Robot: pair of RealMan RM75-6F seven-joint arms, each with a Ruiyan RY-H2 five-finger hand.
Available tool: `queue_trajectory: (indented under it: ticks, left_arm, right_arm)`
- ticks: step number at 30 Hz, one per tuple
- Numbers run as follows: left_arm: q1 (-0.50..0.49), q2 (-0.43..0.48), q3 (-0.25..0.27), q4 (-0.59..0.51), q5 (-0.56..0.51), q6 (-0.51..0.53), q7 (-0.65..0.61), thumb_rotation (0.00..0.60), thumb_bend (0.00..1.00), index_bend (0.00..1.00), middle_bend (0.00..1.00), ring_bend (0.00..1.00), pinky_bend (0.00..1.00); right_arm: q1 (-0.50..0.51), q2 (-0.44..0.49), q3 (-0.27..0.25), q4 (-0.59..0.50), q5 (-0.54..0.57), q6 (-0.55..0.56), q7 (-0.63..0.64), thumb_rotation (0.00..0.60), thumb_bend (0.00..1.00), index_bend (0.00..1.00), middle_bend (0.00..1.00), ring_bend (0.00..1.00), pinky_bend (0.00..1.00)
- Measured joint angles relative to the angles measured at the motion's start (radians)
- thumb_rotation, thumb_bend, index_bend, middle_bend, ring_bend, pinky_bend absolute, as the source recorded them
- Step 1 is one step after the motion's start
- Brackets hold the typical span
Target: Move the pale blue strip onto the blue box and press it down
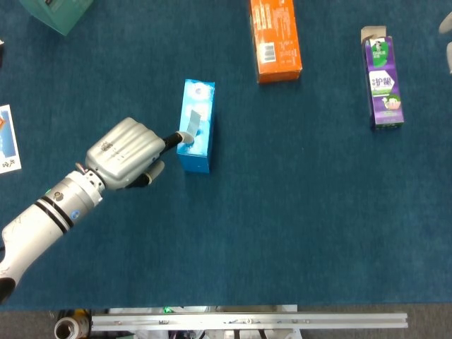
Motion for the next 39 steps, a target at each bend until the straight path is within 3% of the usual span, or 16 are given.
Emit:
queue_trajectory:
  ticks: [39]
  left_arm:
    - [0.019, 0.023, 0.01, -0.014, 0.019, 0.009, -0.002, 0.6, 0.52, 0.21, 0.89, 0.89, 0.85]
  right_arm:
    - [-0.023, 0.017, 0.003, -0.014, -0.005, 0.018, 0.011, 0.6, 0.44, 0.45, 0.9, 0.97, 1.0]
